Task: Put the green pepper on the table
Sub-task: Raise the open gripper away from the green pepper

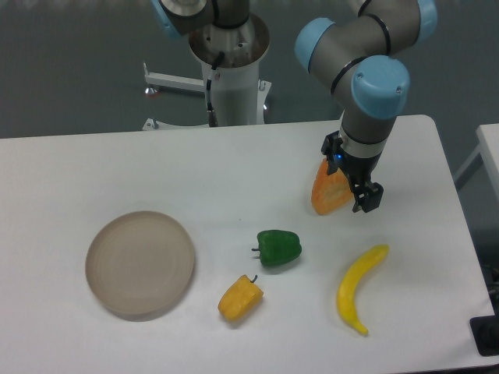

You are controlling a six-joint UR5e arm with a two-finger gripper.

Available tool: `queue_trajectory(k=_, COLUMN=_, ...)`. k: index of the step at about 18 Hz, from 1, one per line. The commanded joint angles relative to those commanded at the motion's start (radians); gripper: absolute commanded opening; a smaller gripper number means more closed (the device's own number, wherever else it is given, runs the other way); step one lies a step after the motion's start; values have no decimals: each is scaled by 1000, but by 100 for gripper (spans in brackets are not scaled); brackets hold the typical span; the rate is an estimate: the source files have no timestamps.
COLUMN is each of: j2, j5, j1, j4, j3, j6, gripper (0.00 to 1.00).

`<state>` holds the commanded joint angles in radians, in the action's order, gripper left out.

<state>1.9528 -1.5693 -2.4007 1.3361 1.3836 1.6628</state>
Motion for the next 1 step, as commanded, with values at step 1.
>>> queue_trajectory(k=1, j2=0, j5=0, j1=2, j4=0, j3=-2, j6=0, gripper=100)
